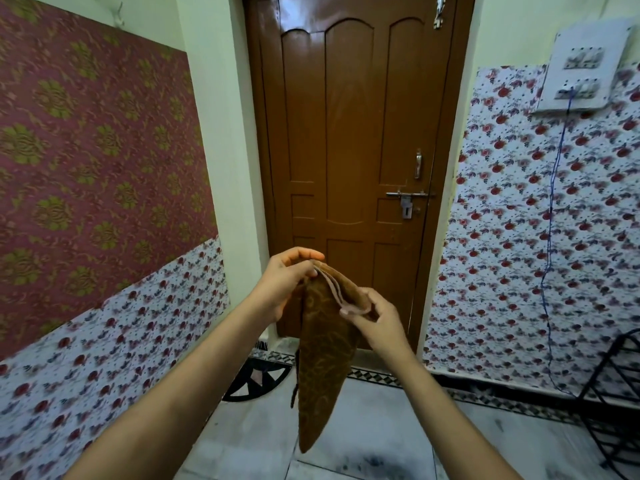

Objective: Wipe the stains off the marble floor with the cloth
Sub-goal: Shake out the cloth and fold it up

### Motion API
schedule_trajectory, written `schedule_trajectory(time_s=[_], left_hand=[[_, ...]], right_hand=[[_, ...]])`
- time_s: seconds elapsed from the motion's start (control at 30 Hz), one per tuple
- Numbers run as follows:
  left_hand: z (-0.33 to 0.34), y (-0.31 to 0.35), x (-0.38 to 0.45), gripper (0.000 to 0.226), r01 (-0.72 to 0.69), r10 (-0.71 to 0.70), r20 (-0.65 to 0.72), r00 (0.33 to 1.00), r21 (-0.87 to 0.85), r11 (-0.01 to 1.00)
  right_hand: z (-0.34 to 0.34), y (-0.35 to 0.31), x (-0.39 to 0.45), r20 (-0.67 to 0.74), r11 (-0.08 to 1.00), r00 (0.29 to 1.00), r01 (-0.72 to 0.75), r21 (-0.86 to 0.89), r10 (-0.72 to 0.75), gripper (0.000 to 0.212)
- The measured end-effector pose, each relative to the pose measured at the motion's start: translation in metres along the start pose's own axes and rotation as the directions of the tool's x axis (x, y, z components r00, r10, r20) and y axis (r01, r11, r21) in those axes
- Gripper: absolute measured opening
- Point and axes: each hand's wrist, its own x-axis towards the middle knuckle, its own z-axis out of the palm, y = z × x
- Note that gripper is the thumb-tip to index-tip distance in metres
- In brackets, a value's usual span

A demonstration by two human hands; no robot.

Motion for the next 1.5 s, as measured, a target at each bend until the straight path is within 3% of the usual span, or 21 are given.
schedule_trajectory(time_s=[0.07,0.17,0.27,0.33,0.4,0.5,0.57,0.67,0.8,1.07,1.13,1.2,1.27,1.33,1.4,1.5], left_hand=[[-0.003,0.001,0.000,0.023,-0.006,0.006,-0.015,1.000,0.026,1.000],[-0.011,0.002,0.002,0.020,-0.025,0.028,-0.025,0.999,0.142,0.990],[-0.022,0.006,0.001,0.016,-0.041,-0.031,0.178,0.983,0.389,0.920],[-0.027,0.009,-0.001,0.042,-0.060,-0.140,0.353,0.925,0.499,0.865],[-0.020,0.013,-0.004,0.054,-0.103,-0.165,0.418,0.893,0.548,0.830],[-0.004,0.018,-0.001,0.039,-0.223,-0.093,0.429,0.898,0.629,0.744],[0.002,0.019,0.002,0.022,-0.238,-0.091,0.443,0.892,0.630,0.739],[0.008,0.021,0.004,0.009,-0.175,-0.137,0.472,0.871,0.558,0.811],[0.014,0.028,0.007,0.006,-0.147,-0.179,0.471,0.864,0.576,0.804],[0.015,0.045,0.011,0.023,-0.261,-0.017,0.411,0.911,0.610,0.749],[0.013,0.051,0.010,0.020,-0.251,0.015,0.378,0.926,0.585,0.771],[0.012,0.054,0.011,0.017,-0.259,0.050,0.344,0.938,0.595,0.760],[0.012,0.054,0.014,0.017,-0.287,0.111,0.302,0.947,0.641,0.712],[0.015,0.051,0.015,0.021,-0.333,0.197,0.270,0.942,0.701,0.631],[0.020,0.043,0.016,0.026,-0.387,0.265,0.285,0.921,0.745,0.544],[0.034,0.027,0.010,0.029,-0.454,0.263,0.370,0.891,0.737,0.501]], right_hand=[[-0.002,-0.005,0.001,-0.079,0.994,0.997,-0.013,0.104,0.021,0.012],[-0.008,-0.011,0.006,-0.026,0.989,1.000,-0.004,0.148,0.008,0.011],[-0.011,-0.018,0.012,-0.029,0.967,0.999,-0.027,0.254,0.035,0.010],[-0.011,-0.022,0.016,-0.021,0.963,1.000,-0.016,0.268,0.022,0.010],[-0.010,-0.026,0.018,0.002,0.971,1.000,-0.005,0.239,0.005,0.011],[-0.008,-0.030,0.016,0.002,0.962,1.000,-0.006,0.273,0.005,0.013],[-0.009,-0.029,0.012,-0.015,0.955,1.000,-0.012,0.296,0.017,0.012],[-0.015,-0.026,0.007,-0.042,0.954,0.999,-0.014,0.299,0.028,0.011],[-0.018,-0.022,0.002,-0.033,0.937,0.995,-0.077,0.341,0.093,0.014],[-0.018,0.018,-0.015,0.094,0.940,0.958,-0.283,0.190,0.270,0.018],[-0.017,0.035,-0.022,0.085,0.925,0.943,-0.332,0.186,0.322,0.015],[-0.014,0.050,-0.027,-0.011,0.907,0.923,-0.376,0.188,0.385,0.012],[-0.006,0.066,-0.029,-0.186,0.868,0.853,-0.450,0.209,0.487,0.010],[0.005,0.069,-0.030,-0.273,0.818,0.779,-0.486,0.307,0.565,0.017],[0.014,0.060,-0.027,-0.155,0.705,0.746,-0.511,0.492,0.648,0.032],[0.025,0.045,-0.018,0.151,0.330,0.649,-0.556,0.763,0.745,0.058]])
